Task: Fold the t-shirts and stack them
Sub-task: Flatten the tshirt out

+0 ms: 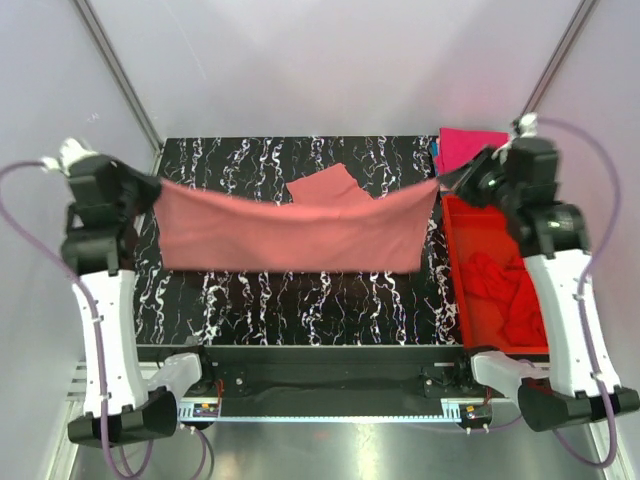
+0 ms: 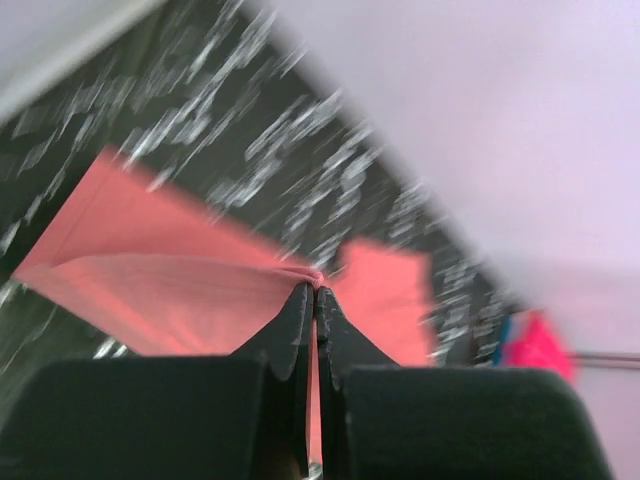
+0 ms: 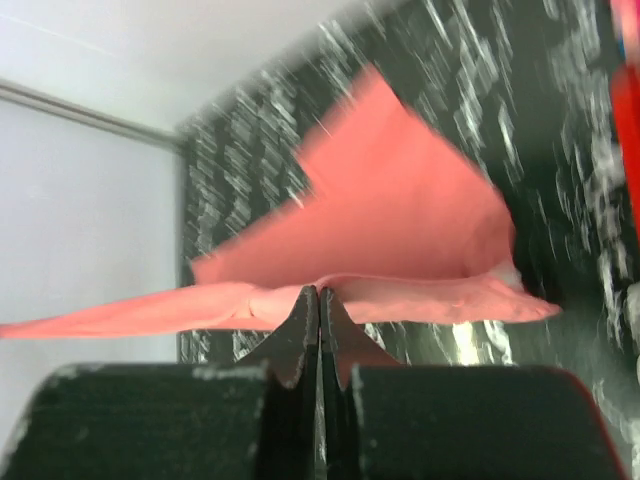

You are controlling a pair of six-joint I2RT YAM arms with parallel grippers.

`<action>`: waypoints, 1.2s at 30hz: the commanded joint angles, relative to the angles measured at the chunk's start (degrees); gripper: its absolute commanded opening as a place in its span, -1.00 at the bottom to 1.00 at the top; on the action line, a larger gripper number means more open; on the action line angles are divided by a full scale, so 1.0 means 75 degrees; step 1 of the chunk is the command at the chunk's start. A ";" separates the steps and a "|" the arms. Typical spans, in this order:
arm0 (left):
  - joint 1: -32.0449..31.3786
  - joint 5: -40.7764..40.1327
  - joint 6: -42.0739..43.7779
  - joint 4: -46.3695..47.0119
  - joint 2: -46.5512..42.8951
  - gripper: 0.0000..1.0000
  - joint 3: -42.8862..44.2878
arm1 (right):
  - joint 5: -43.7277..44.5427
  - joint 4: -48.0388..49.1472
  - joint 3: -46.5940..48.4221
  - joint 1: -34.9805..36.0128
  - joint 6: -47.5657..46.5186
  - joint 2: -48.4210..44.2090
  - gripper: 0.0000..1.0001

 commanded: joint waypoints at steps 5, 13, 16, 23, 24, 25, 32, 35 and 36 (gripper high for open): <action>-0.0647 -0.0048 -0.0225 -0.0912 -0.0888 -1.00 0.3472 | -0.0189 -0.1055 0.3702 -0.0013 -0.1533 -0.1155 -1.00; -0.0648 0.0502 -0.1376 -0.1356 -0.2225 -1.00 0.3799 | -0.0201 -0.1992 0.5084 -0.0013 -0.0654 -0.2411 -1.00; -0.0648 0.0551 -0.1376 -0.1871 -0.2249 -1.00 0.4444 | -0.0108 -0.2859 0.6501 -0.0013 -0.0548 -0.2213 -1.00; -0.0648 -0.0059 -0.0674 -0.2144 -0.1442 -1.00 0.4892 | 0.0080 -0.2640 0.6706 -0.0013 -0.0548 -0.1405 -1.00; -0.0648 -0.0047 -0.0603 -0.2084 -0.1301 -1.00 0.4589 | 0.0185 -0.2441 0.6310 -0.0013 -0.0560 -0.1253 -1.00; -0.0636 -0.0024 -0.0521 -0.2014 -0.0870 -1.00 0.4458 | 0.0209 -0.2010 0.6143 -0.0025 -0.0571 -0.1089 -1.00; -0.0648 0.0035 -0.0228 -0.1113 0.1577 -1.00 0.4444 | 0.0409 -0.0495 0.6398 -0.0013 -0.0583 0.1733 -1.00; -0.0659 0.0244 -0.0087 -0.0575 0.2529 -1.00 0.5145 | 0.0666 -0.0074 0.6996 -0.0013 -0.0664 0.2999 -1.00; -0.0648 0.0280 -0.0064 -0.0398 0.3078 -1.00 0.5334 | 0.0794 0.0067 0.7275 -0.0013 -0.0712 0.3304 -1.00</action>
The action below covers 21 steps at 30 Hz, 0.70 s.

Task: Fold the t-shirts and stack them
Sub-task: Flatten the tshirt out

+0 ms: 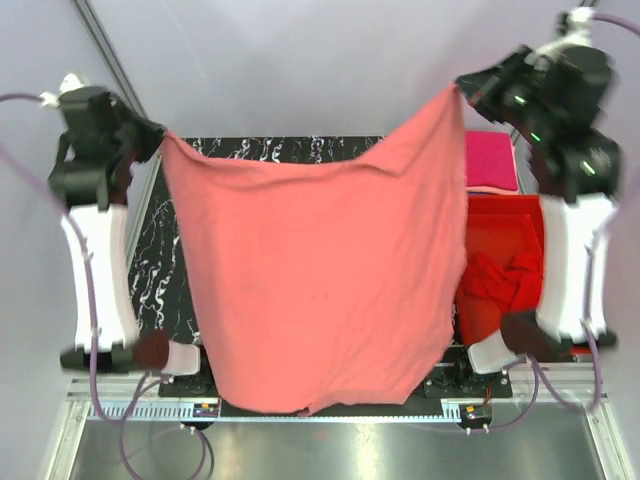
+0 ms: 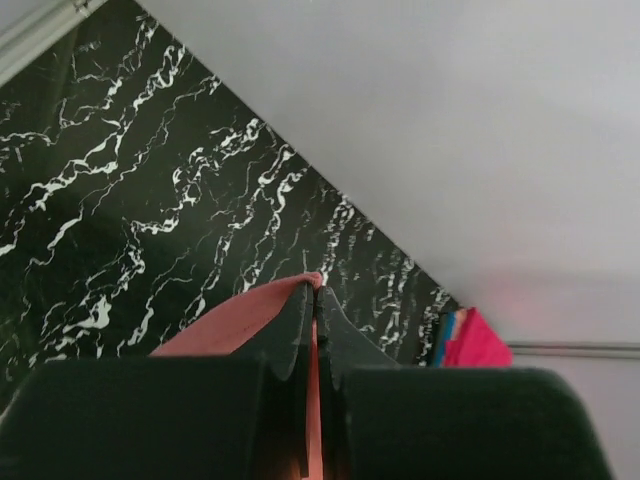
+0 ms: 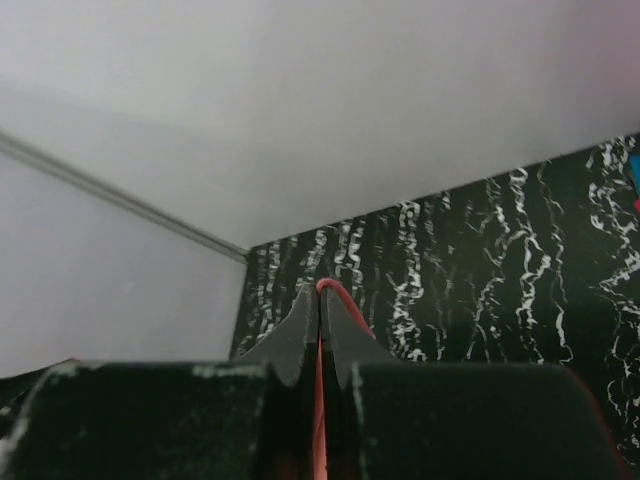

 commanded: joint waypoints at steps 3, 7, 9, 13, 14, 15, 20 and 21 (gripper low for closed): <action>0.0008 0.0196 0.0400 0.1813 0.1390 -1.00 0.1429 | 0.0741 0.1043 0.1683 -0.0013 -0.0404 0.1842 -1.00; 0.0183 0.0301 0.0191 0.2107 0.2576 -1.00 0.3162 | 0.0544 0.1370 0.3640 -0.0177 -0.0593 0.3365 -1.00; 0.0219 0.0548 0.0096 0.2387 0.2812 -1.00 0.3772 | -0.0113 0.1639 0.3913 -0.0492 0.0027 0.3462 -1.00; 0.0348 0.0501 0.0048 0.3009 0.2638 -1.00 0.3589 | -0.0138 0.2892 0.2579 -0.0576 -0.0076 0.2481 -1.00; 0.0348 0.0501 0.0153 0.3184 0.2532 -1.00 0.3402 | -0.0138 0.2895 0.2391 -0.0576 -0.0181 0.2385 -1.00; 0.0348 0.0466 0.0259 0.3243 0.2415 -1.00 0.3191 | -0.0149 0.2791 0.2366 -0.0576 -0.0275 0.2326 -1.00; 0.0512 0.0653 0.0553 0.4365 0.0919 -1.00 -0.0134 | -0.0301 0.2612 0.0104 -0.0564 -0.0603 0.1110 -1.00; 0.0524 0.0595 0.0576 0.4462 0.0636 -1.00 -0.0707 | -0.0325 0.2927 -0.0499 -0.0564 -0.0592 0.0794 -1.00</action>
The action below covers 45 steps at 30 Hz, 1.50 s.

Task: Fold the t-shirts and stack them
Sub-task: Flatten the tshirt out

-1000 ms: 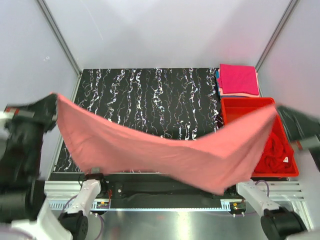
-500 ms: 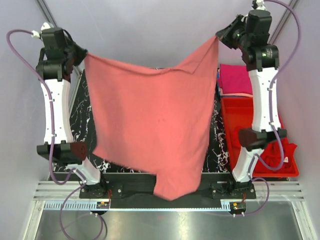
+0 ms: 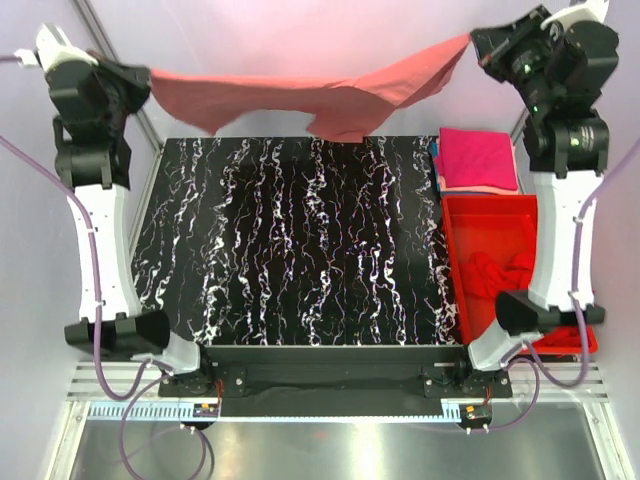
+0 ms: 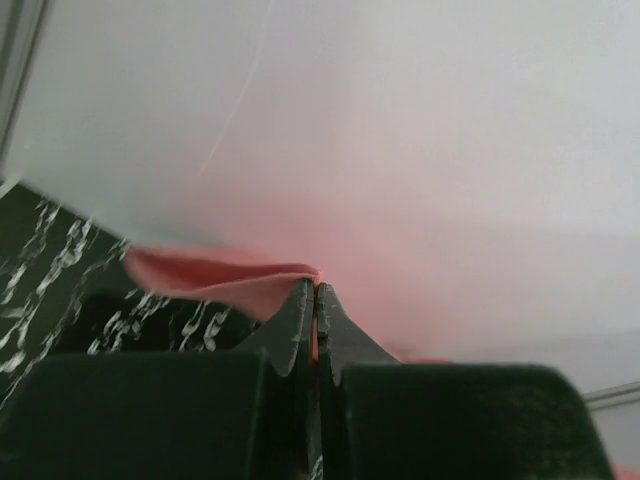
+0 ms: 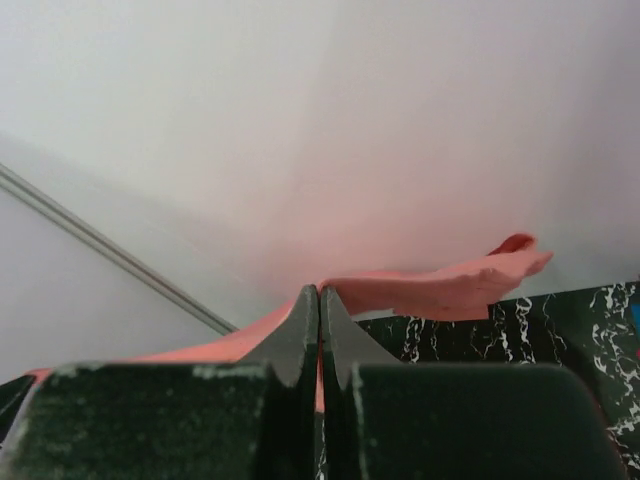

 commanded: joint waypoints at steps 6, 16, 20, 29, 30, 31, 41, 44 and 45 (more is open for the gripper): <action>0.0142 -0.0434 0.0355 0.1212 -0.2342 -1.00 -0.4571 | -0.0595 0.1636 -0.6184 0.0016 -0.0034 -0.2960 -1.00; 0.0165 -0.2094 0.0766 -0.0650 -0.4054 -1.00 -0.7526 | -0.0852 0.0491 -1.0266 0.0016 0.0176 -0.5914 -1.00; 0.0154 -0.2765 0.0824 -0.0933 -0.4338 -1.00 -0.8065 | -0.1075 0.0209 -1.1626 0.0028 0.0411 -0.6326 -1.00; 0.0212 -0.3104 0.0415 -0.1495 -0.4349 -1.00 -0.9506 | -0.1042 -0.1056 -1.2589 0.0027 0.0728 -0.7052 -1.00; 0.0352 -0.3106 0.0344 -0.1519 -0.4373 -1.00 -0.9601 | -0.1006 -0.1185 -1.2577 0.0028 0.0669 -0.7099 -1.00; 0.0434 -0.2978 0.0239 -0.1554 -0.4408 -1.00 -0.9671 | -0.0959 -0.1256 -1.2554 0.0028 0.0576 -0.7100 -1.00; 0.0880 -0.3890 -0.0687 -0.2550 -0.4619 -1.00 -0.9883 | -0.1510 -0.0565 -1.2472 0.0016 0.0411 -0.6749 -1.00; 0.1102 -0.4102 -0.0735 -0.2527 -0.4702 -1.00 -0.9755 | -0.1287 -0.0378 -1.2215 0.0039 0.0353 -0.6328 -1.00; 0.1115 -0.4137 -0.0746 -0.2504 -0.4620 -1.00 -0.9719 | -0.1182 -0.0331 -1.2121 0.0062 0.0341 -0.6048 -1.00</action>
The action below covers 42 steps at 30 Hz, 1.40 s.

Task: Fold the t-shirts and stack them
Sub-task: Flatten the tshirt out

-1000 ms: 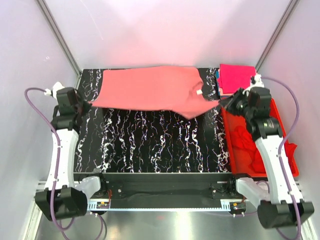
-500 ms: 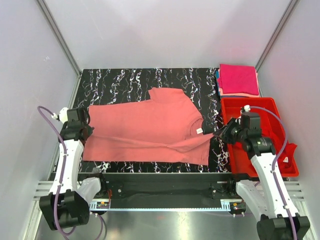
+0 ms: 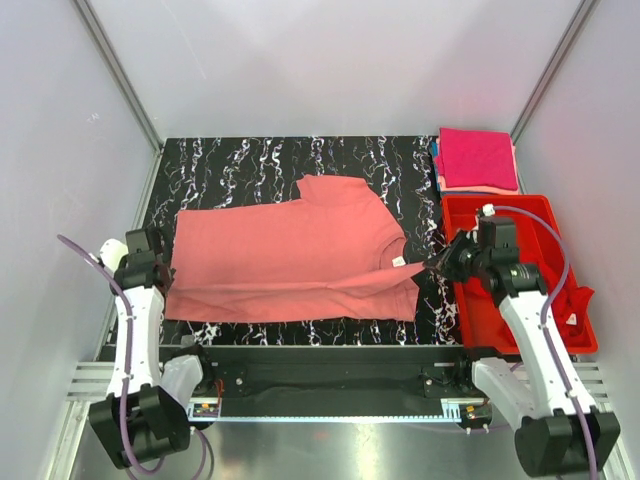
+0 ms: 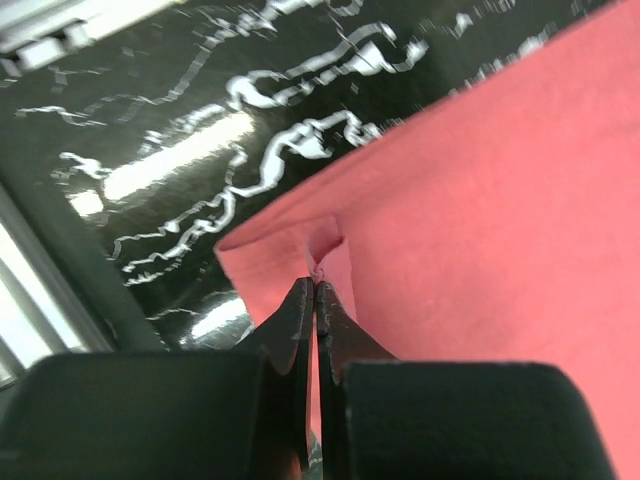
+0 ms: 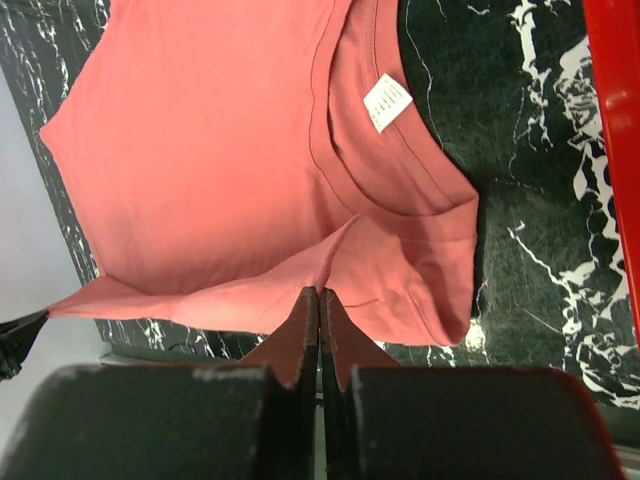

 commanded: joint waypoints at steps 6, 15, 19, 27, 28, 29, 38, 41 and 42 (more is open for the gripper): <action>0.0226 -0.0798 -0.0403 0.0069 0.0519 -1.00 0.0228 | 0.0914 0.0591 0.1236 0.0767 -0.0263 0.1659 -1.00; 0.0226 -0.1219 -0.0554 -0.0702 -0.0113 -1.00 0.0907 | 0.2052 -0.0919 0.2115 0.1249 -0.0473 0.1076 -1.00; 0.0214 -0.0985 -0.0859 -0.0961 -0.0582 -1.00 0.0615 | 0.1748 -0.1693 0.1836 0.1284 -0.0357 0.0538 -1.00; 0.0168 -0.1197 -0.1481 -0.1909 -0.0981 -1.00 0.0555 | 0.2448 -0.4282 0.1870 0.1296 0.0252 -0.0904 -1.00; 0.0168 -0.1184 -0.1539 -0.1969 -0.0993 -1.00 0.0579 | 0.2497 -0.4505 0.1858 0.1296 0.0264 -0.0986 -1.00; 0.0179 -0.1173 -0.1702 -0.2120 -0.0981 -1.00 0.0579 | 0.2578 -0.4867 0.1835 0.1296 0.0264 -0.1150 -1.00; 0.0179 -0.0714 -0.2312 -0.2695 0.0072 -1.00 0.0344 | 0.2321 -0.4825 0.1237 0.1296 0.0475 -0.1106 -1.00; 0.0168 -0.1124 -0.2429 -0.2696 0.0377 -1.00 0.0462 | 0.2414 -0.4311 0.1319 0.1296 0.0394 -0.0522 -1.00; 0.0168 -0.1288 -0.2453 -0.2649 0.0459 -1.00 0.0427 | 0.2462 -0.4180 0.1331 0.1296 0.0347 -0.0287 -1.00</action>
